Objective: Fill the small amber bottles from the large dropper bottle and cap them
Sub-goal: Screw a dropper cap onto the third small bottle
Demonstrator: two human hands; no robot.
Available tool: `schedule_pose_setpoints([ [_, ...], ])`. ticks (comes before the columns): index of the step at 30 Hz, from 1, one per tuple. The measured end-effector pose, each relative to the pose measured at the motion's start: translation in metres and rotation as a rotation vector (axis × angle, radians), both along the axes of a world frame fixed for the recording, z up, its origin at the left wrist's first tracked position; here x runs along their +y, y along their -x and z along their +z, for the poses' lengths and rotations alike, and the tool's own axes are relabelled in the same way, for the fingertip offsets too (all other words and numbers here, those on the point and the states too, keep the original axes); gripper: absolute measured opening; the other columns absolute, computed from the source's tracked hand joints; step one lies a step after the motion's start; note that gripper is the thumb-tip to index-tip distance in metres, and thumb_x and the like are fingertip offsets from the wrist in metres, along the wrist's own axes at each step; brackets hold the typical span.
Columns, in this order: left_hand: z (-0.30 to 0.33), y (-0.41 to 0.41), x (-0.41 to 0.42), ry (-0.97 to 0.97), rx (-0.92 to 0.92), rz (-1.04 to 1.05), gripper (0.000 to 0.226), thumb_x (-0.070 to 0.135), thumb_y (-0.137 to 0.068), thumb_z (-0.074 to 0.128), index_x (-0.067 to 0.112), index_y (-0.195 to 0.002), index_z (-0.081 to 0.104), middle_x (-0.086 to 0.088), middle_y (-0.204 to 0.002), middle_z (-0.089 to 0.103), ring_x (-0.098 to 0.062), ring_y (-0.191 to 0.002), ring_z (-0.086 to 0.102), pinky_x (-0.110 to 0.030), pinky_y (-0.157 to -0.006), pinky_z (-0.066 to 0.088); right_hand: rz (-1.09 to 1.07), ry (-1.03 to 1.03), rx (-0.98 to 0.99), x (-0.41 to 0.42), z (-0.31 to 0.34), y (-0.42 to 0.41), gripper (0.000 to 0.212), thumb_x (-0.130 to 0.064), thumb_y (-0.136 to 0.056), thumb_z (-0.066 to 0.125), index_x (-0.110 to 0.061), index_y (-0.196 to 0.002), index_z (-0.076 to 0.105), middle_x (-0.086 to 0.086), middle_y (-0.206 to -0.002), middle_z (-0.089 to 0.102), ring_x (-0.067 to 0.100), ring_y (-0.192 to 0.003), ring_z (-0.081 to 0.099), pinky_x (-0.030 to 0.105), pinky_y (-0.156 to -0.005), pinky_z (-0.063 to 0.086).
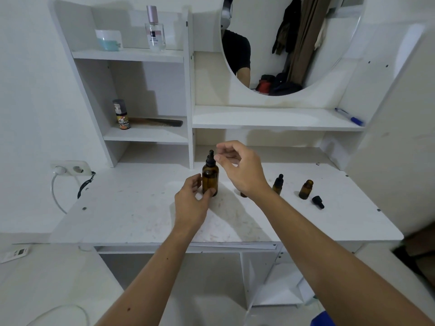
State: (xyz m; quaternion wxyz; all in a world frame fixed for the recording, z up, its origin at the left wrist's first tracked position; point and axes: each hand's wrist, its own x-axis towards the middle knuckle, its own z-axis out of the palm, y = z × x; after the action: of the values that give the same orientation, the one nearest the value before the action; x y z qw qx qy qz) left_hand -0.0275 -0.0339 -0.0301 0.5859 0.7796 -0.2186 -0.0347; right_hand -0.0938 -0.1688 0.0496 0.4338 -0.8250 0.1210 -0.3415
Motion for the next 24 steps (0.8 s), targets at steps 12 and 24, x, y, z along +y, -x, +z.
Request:
schedule_pose_setpoints([
  [12, 0.004, 0.047, 0.017, 0.130, 0.027, 0.086, 0.046, 0.033, -0.085, 0.084, 0.022, -0.122, 0.060, 0.007, -0.109, 0.071, -0.008, -0.100, 0.069, -0.025, -0.092, 0.057, -0.255, -0.002, -0.098, -0.055, 0.005, 0.106, 0.020, -0.018, -0.097, 0.077, -0.021, -0.116, 0.074, -0.014, -0.102, 0.075, 0.000, -0.094, 0.069, 0.012, -0.087, 0.054],
  [24, 0.000, 0.123, -0.069, 0.023, -0.022, -0.418, 0.049, 0.027, -0.091, 0.080, 0.022, -0.135, 0.061, 0.009, -0.125, 0.070, -0.002, -0.114, 0.066, -0.019, -0.103, 0.052, -0.557, -0.118, 0.114, -0.121, -0.068, 0.198, 0.028, -0.022, -0.088, 0.086, -0.019, -0.114, 0.075, -0.001, -0.106, 0.072, 0.012, -0.092, 0.066, 0.028, -0.087, 0.056],
])
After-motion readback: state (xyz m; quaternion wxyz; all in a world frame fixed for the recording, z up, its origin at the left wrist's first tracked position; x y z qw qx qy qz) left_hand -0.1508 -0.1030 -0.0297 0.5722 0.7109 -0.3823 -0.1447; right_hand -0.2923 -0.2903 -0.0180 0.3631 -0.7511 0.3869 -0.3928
